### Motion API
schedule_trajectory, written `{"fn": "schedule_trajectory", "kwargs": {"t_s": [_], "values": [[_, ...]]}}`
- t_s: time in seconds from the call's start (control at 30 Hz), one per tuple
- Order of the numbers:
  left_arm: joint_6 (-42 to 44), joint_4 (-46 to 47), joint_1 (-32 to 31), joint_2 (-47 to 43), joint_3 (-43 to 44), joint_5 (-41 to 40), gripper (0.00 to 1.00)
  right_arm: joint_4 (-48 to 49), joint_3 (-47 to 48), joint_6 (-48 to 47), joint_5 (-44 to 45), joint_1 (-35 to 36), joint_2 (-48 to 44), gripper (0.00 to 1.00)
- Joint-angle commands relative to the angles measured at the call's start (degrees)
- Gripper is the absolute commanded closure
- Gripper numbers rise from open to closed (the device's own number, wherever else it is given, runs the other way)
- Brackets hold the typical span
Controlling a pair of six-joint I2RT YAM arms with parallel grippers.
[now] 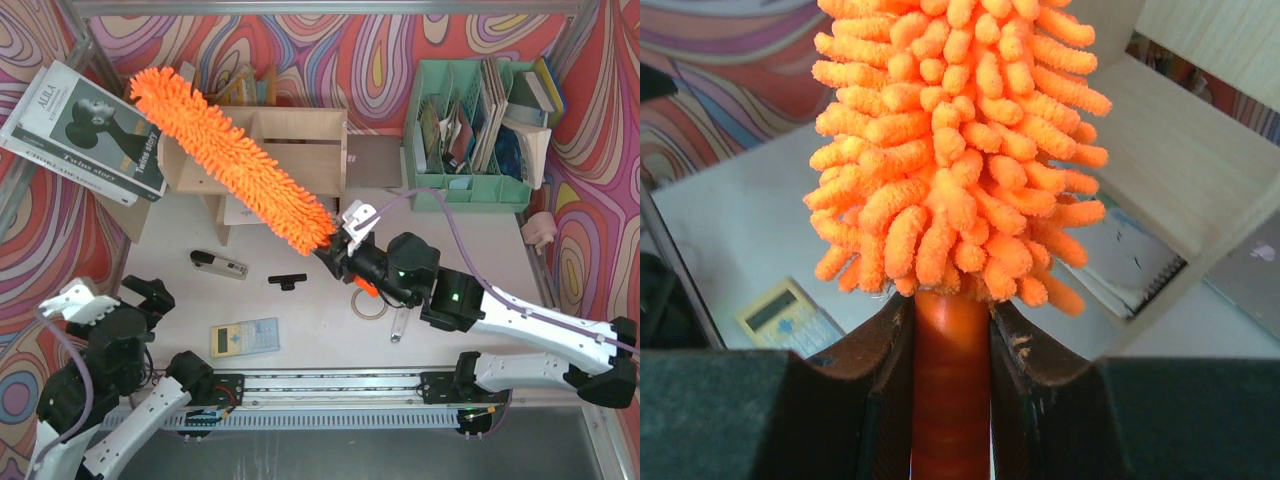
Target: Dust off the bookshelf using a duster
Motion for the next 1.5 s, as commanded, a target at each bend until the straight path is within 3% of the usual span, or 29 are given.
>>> {"fn": "schedule_trajectory", "kwargs": {"t_s": [0.0, 0.27, 0.53, 0.97, 1.17, 1.37, 1.47], "values": [[1.5, 0.4, -0.2, 4.7, 2.5, 5.5, 0.02, 3.0, -3.8, -4.1, 1.8, -0.1, -7.4, 1.00], [-6.9, 5.7, -0.2, 4.3, 3.1, 17.6, 0.02, 0.2, -13.9, -3.2, 1.6, -0.1, -15.5, 1.00], [-8.7, 16.1, -0.2, 10.9, 1.1, 31.6, 0.02, 1.6, -20.7, 0.9, 4.6, -0.1, -19.7, 1.00], [-9.6, 33.6, -0.2, 14.1, -5.9, 33.4, 0.02, 4.9, -25.6, 4.1, 0.5, -0.1, -19.9, 1.00], [-8.1, 43.3, -0.4, 20.5, -5.8, 36.9, 0.02, 7.0, -26.9, 4.2, -0.6, -0.1, -20.7, 1.00], [-5.8, 53.9, -4.0, 25.1, -5.3, 37.5, 0.02, 8.5, -26.9, 3.6, -1.3, -0.1, -20.9, 1.00], [-4.8, 54.5, -6.6, 26.6, -4.0, 35.1, 0.02, 9.4, -26.8, 3.5, -1.5, -0.1, -20.9, 1.00]]}}
